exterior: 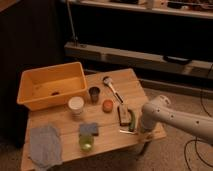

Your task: Place fork in plastic cup

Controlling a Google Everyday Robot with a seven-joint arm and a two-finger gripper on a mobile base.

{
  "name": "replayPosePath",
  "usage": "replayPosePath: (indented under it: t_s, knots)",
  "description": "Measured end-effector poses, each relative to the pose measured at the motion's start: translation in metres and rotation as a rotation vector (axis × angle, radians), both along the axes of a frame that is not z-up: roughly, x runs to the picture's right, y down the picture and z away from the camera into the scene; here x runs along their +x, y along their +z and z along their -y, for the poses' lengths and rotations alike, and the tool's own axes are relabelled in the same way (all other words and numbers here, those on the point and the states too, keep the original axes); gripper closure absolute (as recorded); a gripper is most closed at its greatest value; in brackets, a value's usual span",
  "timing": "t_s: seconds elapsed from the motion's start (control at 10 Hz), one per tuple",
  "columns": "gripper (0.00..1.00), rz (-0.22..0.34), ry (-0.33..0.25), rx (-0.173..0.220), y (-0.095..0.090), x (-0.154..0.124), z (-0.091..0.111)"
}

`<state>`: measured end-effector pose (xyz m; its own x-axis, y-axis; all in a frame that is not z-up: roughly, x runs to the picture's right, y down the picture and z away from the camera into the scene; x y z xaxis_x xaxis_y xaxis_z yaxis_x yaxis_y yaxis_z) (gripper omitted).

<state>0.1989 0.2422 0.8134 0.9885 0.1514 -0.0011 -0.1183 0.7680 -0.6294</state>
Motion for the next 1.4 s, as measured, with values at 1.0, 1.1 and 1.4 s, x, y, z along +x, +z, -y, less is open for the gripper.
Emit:
replayPosePath:
  t_s: [1.0,1.1,1.4]
  knots:
    - [0.81,0.006,-0.022,-0.020,0.0040,-0.0030,-0.0008]
    - [0.81,0.007,-0.025,-0.020,0.0048,-0.0033,-0.0006]
    - [0.81,0.011,-0.026,-0.019,0.0054,-0.0045,-0.0001]
